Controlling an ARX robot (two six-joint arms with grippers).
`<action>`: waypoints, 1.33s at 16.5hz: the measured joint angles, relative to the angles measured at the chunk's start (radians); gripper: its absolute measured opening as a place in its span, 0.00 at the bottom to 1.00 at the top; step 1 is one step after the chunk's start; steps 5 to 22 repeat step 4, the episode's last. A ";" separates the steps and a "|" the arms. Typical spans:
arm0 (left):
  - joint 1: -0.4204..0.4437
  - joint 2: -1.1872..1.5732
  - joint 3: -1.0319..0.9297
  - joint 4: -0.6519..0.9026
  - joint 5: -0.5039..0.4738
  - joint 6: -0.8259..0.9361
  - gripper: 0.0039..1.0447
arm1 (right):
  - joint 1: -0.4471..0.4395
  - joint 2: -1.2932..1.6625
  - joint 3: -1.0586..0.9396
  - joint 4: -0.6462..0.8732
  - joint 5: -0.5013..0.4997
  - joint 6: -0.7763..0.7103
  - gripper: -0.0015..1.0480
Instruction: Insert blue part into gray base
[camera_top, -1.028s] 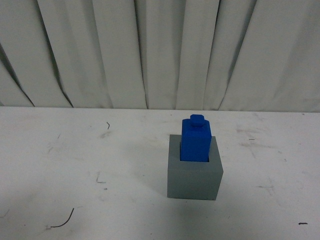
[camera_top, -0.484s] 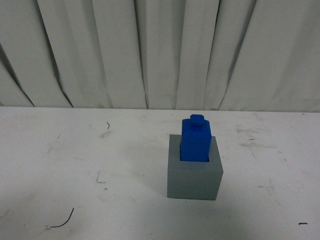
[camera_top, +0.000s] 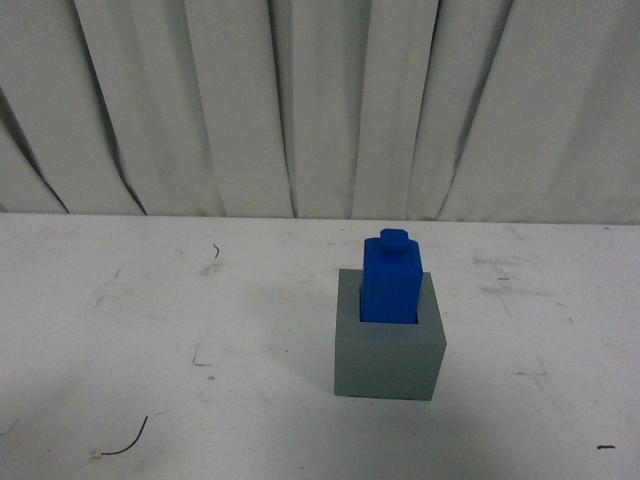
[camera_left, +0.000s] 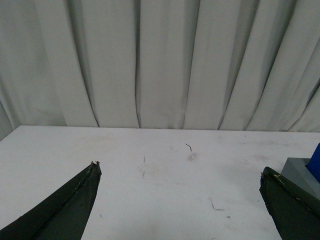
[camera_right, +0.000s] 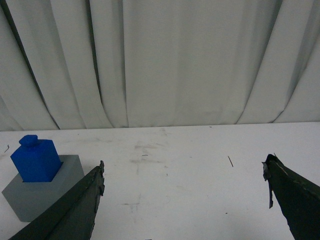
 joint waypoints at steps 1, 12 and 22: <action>0.000 0.000 0.000 0.000 0.000 0.000 0.94 | 0.000 0.000 0.000 0.000 0.000 0.000 0.94; 0.000 0.000 0.000 0.000 0.000 0.000 0.94 | 0.000 0.000 0.000 0.000 0.000 0.000 0.94; 0.000 0.000 0.000 0.000 0.000 0.000 0.94 | 0.000 0.000 0.000 0.000 0.000 0.000 0.94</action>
